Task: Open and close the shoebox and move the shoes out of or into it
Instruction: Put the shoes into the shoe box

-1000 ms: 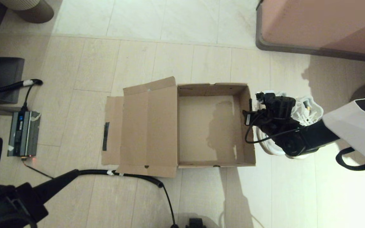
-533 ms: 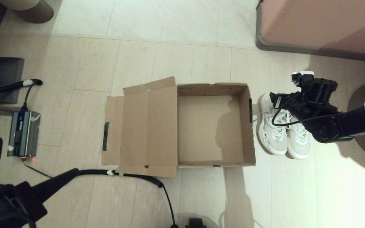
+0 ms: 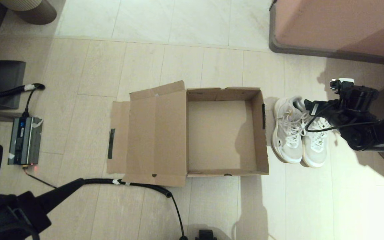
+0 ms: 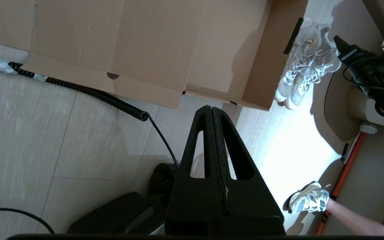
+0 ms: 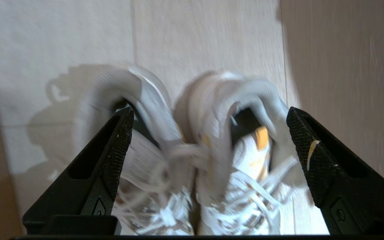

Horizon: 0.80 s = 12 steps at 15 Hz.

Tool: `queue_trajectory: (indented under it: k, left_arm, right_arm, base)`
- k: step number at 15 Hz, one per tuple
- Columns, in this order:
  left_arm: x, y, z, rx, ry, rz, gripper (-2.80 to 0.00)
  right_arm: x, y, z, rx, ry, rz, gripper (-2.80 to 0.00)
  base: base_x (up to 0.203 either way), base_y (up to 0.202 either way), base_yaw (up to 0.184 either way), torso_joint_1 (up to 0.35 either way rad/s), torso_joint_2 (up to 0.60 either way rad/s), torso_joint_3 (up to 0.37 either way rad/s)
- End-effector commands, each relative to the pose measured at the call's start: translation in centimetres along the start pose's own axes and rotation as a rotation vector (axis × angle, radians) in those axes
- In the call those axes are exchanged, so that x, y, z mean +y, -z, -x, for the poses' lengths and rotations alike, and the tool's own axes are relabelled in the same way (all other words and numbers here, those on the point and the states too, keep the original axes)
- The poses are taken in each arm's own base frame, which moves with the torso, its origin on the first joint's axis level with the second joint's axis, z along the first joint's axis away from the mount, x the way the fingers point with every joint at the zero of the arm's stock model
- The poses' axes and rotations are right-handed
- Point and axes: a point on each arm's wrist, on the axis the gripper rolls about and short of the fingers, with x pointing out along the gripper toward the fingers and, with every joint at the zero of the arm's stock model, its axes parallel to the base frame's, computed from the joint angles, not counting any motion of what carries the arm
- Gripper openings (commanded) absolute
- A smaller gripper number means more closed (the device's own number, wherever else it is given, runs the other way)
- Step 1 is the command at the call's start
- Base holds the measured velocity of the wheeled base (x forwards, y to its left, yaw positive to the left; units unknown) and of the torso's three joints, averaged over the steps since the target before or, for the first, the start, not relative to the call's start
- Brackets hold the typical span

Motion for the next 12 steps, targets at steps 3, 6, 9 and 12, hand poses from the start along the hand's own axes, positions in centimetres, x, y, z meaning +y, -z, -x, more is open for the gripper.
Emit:
queue_trajectory:
  k: [3,6,9,12]
  left_arm:
    - [0.1,0.1,-0.1,0.006,-0.003,0.006,-2.80]
    - [0.1,0.1,-0.1,0.008,-0.004,0.006,-2.80]
    - [0.2,0.2,-0.1,0.011,-0.006,0.006,-2.80]
    - [0.2,0.3,-0.2,0.016,-0.009,0.007,-2.80]
  right_arm:
    - [-1.1,3.3,-1.0,0.057,0.019,0.001,0.00]
    - [-1.2,6.1,-2.1,0.026,0.020,0.000,0.00]
    - [-1.1,8.3,-2.9,0.044,0.016,-0.002,0.00]
    - [-1.0,9.6,-3.4,0.019,-0.047,-0.009,0.00]
  base:
    - [0.000,0.000,0.000,0.000,0.00,0.000]
    - [0.000,0.000,0.000,0.000,0.00,0.000]
    - [0.000,0.000,0.000,0.000,0.00,0.000]
    - [0.000,0.000,0.000,0.000,0.00,0.000]
